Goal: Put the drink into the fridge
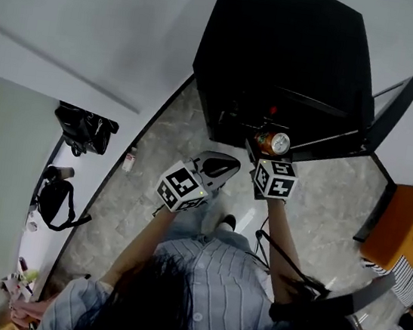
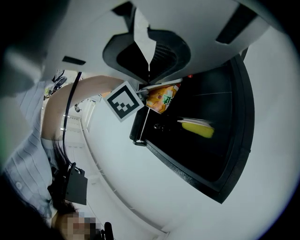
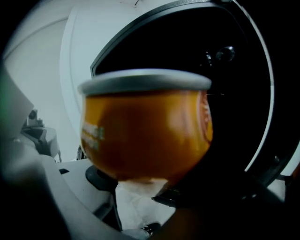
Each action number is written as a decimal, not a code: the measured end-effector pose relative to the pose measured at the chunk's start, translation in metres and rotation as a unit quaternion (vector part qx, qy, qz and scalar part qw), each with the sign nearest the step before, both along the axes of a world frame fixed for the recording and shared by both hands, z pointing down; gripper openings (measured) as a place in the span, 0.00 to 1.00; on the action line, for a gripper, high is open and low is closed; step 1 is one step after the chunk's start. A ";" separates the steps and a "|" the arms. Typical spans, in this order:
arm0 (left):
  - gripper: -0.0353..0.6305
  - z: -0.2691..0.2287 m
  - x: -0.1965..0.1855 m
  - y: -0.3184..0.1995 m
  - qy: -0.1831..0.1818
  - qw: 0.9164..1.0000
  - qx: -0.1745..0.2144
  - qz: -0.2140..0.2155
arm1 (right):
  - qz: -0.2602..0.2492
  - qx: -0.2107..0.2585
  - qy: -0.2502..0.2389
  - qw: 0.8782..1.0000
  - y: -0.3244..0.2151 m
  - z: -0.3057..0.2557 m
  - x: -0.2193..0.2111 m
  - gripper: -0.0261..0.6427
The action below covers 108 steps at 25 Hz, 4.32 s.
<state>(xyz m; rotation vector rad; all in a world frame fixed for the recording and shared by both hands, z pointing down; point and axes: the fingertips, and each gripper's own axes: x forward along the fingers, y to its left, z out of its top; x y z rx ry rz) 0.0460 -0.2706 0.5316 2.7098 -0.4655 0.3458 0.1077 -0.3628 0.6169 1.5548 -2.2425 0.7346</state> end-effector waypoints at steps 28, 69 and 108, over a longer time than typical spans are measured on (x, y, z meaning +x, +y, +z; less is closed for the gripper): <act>0.07 0.037 -0.030 -0.040 -0.034 0.999 -0.032 0.010 | 0.032 -0.077 0.132 0.988 -0.124 0.119 0.015 0.51; 0.07 0.053 -0.058 -0.028 -0.020 0.997 -0.062 -0.046 | 0.079 -0.076 0.052 0.993 -0.087 0.078 0.011 0.51; 0.07 -0.046 -0.011 0.106 0.038 0.994 0.001 -0.100 | -0.041 0.032 -0.062 0.997 0.186 -0.094 -0.003 0.24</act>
